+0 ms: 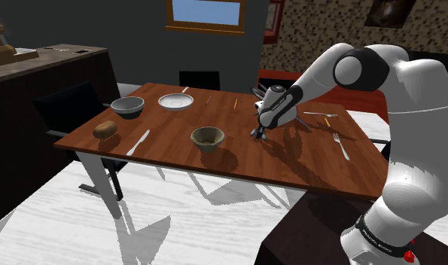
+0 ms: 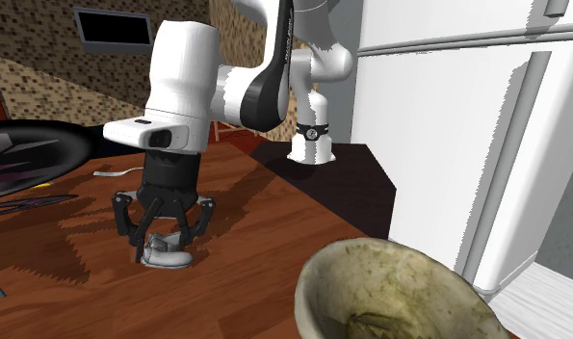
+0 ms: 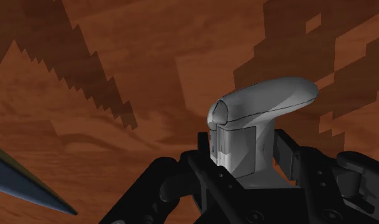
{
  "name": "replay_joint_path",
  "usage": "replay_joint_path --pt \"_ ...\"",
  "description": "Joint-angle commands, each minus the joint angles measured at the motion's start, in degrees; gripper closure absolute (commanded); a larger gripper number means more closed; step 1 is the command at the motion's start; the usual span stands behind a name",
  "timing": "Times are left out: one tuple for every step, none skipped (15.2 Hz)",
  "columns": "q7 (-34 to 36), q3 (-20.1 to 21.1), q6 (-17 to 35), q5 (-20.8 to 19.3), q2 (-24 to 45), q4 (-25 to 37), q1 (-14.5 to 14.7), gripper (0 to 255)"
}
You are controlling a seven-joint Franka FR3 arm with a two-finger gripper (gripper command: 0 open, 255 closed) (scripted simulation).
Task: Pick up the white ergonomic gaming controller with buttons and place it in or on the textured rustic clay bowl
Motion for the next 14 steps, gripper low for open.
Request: replay_joint_path --pt "0.0 0.0 0.0 0.0 0.01 0.0 0.0 255" --pt "0.0 0.0 0.0 0.0 0.0 0.0 0.0 255" --pt "0.0 0.0 0.0 0.0 0.01 0.0 0.0 255" --pt "0.0 0.0 0.0 0.0 0.01 0.0 0.0 255" --pt "-0.01 0.0 0.01 0.0 0.01 -0.01 -0.01 255" --pt "0.0 0.0 0.01 0.0 0.02 0.0 0.0 255" --pt "-0.07 0.04 -0.51 0.02 -0.65 -0.14 -0.02 255" --pt "-0.15 0.08 -1.04 0.05 -1.31 -0.27 -0.05 255" --pt "-0.23 0.12 -1.59 0.07 -1.95 -0.36 -0.08 255" --pt "-0.3 0.17 -2.13 0.1 -2.59 -0.46 -0.1 255" --pt "-0.38 0.21 -2.68 0.13 -3.23 -0.54 -0.13 255" --pt "-0.46 0.25 -3.24 0.16 -3.86 -0.62 -0.16 255" --pt "-0.54 0.29 -3.8 0.2 -4.48 -0.67 -0.18 255" --pt "-0.62 0.33 -4.37 0.23 -5.1 -0.72 -0.21 255"
